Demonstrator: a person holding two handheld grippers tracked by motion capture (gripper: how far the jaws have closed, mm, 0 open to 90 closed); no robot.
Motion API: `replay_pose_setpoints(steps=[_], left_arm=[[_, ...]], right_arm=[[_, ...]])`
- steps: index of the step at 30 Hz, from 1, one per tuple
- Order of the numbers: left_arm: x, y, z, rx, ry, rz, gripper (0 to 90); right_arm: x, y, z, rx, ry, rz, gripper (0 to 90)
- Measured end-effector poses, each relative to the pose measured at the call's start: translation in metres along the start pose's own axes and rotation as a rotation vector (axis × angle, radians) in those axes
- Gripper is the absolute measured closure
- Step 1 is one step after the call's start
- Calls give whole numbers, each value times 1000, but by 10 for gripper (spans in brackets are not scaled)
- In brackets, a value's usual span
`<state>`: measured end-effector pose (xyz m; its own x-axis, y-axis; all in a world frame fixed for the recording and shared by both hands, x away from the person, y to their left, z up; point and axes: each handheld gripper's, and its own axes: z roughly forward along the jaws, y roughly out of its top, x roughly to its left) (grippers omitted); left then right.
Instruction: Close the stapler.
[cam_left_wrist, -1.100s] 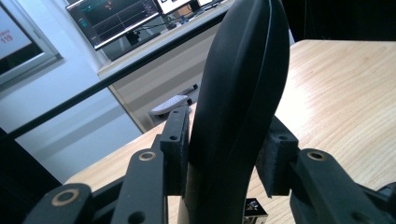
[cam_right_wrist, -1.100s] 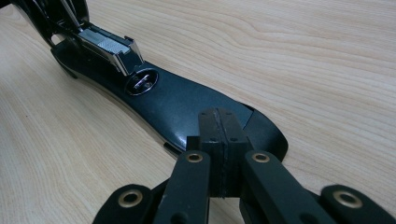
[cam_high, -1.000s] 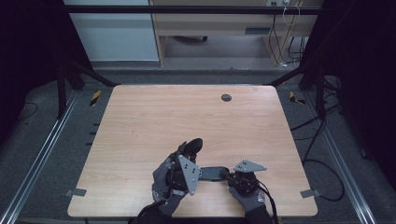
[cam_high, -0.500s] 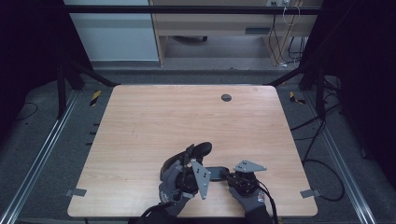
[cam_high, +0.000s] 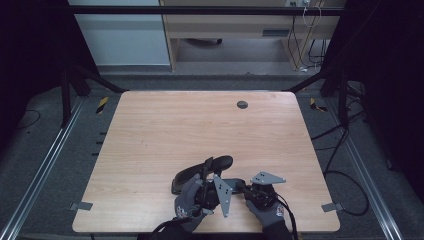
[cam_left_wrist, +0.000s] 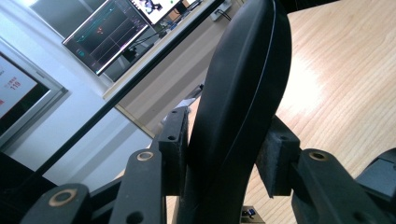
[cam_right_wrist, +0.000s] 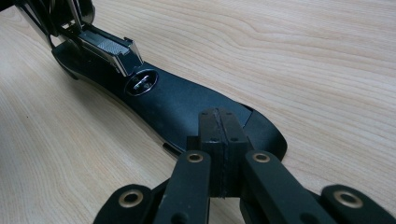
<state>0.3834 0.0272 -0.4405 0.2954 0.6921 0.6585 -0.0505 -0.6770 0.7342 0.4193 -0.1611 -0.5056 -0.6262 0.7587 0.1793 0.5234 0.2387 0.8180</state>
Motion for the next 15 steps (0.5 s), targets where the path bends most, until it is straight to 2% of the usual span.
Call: replay_pose_setpoints(steps=[15], left_arm=[[-19,-2,6,14,-12,96,572]], right_arm=[[-3,-1,-1,-5,-3,3,900]])
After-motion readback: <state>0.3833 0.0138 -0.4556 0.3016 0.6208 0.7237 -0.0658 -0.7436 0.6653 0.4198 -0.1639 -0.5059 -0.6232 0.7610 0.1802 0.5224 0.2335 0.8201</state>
